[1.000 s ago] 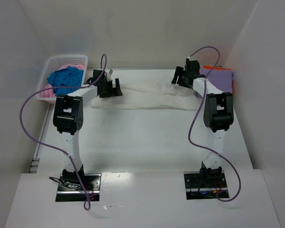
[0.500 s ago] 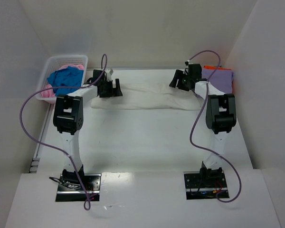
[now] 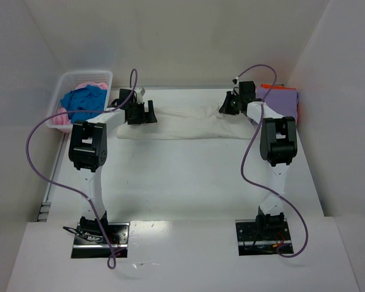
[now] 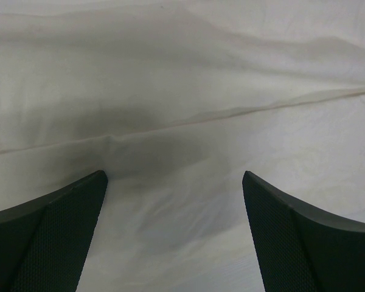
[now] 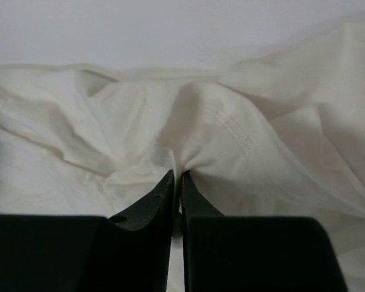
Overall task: Fold and stack the t-shirts
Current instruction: Fold the other side of the tshirt into a rectangle
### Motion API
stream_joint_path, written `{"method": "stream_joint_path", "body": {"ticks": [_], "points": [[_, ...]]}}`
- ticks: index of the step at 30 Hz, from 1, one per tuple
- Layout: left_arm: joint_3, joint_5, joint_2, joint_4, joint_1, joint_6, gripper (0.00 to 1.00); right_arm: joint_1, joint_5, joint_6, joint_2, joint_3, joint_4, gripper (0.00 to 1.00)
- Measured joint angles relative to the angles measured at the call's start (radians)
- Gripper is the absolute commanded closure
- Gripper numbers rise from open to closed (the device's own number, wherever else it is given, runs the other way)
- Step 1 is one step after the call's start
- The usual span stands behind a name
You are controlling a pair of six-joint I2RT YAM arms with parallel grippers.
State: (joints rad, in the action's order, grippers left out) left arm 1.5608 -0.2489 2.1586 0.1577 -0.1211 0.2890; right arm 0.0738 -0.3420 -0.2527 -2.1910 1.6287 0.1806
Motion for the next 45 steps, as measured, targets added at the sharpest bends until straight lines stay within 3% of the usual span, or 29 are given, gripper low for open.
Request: {"method": "stream_joint_path", "body": {"ticks": [4,13,20,23,25,28,31,34,37,38,41,42,45], "points": [[0.012,0.0,0.006,0.009,0.0,0.0,0.0,0.0,-0.022,0.0,-0.02,0.077,0.001,0.89],[0.023,0.0,0.013,0.014,0.0,-0.002,0.0,0.002,-0.063,0.002,-0.147,0.283,0.035,0.63],[0.024,-0.007,0.014,0.013,0.0,-0.002,0.0,0.018,-0.053,0.013,-0.2,0.298,0.082,0.59],[0.024,-0.01,0.014,0.013,0.0,-0.002,0.0,0.027,-0.027,0.016,-0.201,0.298,0.09,0.5],[0.024,-0.008,0.014,0.013,0.0,-0.002,0.0,0.029,-0.008,0.019,-0.201,0.303,0.09,0.37],[0.024,0.006,0.014,0.013,0.0,0.0,0.0,0.029,0.024,0.033,-0.193,0.303,0.093,0.25],[0.026,0.026,0.014,0.014,-0.004,0.002,0.0,0.029,0.067,0.046,-0.157,0.3,0.099,0.17],[0.041,0.045,0.014,0.023,-0.007,0.002,0.0,0.029,0.122,0.057,-0.073,0.268,0.089,0.15],[0.065,0.058,0.014,0.027,-0.006,0.002,0.0,0.024,0.17,0.053,0.052,0.185,0.06,0.15],[0.074,0.061,0.014,0.024,-0.006,0.001,0.0,0.021,0.18,0.051,0.092,0.154,0.046,0.19],[0.108,0.066,0.016,0.023,-0.006,0.001,0.0,0.004,0.196,0.035,0.206,0.052,0.001,0.48],[0.122,0.067,0.018,0.022,-0.006,0.001,0.0,-0.004,0.196,0.032,0.23,0.022,-0.009,0.65],[0.177,0.062,0.041,0.017,-0.007,0.001,0.0,-0.027,0.189,0.019,0.267,-0.074,-0.045,0.81]]}}
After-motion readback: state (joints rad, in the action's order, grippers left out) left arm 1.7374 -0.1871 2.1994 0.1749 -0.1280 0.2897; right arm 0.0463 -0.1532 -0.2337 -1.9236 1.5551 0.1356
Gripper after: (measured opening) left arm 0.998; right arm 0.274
